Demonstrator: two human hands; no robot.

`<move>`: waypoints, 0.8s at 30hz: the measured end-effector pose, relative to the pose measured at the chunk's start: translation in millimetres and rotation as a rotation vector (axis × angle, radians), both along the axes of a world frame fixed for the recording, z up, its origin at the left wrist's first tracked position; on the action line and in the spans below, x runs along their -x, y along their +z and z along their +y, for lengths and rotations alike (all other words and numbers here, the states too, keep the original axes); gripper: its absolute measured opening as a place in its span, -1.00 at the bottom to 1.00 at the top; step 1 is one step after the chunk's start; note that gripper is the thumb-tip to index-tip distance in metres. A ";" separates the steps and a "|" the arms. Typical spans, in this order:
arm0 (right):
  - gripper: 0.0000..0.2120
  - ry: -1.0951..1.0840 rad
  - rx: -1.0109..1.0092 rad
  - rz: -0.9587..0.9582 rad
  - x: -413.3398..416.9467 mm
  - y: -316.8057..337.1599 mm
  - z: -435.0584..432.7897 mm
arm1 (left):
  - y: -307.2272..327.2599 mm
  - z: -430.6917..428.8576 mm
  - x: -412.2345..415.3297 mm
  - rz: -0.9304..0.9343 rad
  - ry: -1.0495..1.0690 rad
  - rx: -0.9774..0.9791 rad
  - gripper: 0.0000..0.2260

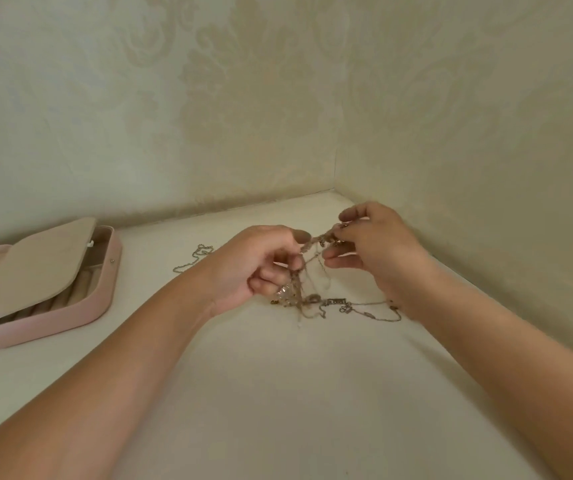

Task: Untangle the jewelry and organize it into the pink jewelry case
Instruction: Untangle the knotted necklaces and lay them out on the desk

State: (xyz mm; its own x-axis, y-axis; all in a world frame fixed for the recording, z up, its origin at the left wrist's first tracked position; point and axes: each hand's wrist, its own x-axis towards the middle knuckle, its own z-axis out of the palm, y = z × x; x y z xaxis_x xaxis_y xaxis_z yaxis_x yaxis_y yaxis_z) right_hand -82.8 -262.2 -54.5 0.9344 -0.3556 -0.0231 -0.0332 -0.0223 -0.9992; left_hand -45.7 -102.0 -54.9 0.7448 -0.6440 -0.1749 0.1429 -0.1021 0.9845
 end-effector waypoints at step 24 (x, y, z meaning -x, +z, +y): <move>-0.69 0.459 0.610 0.110 10.3 -1.1 7.7 | -4.1 3.2 -5.7 -0.185 0.251 -0.435 -0.31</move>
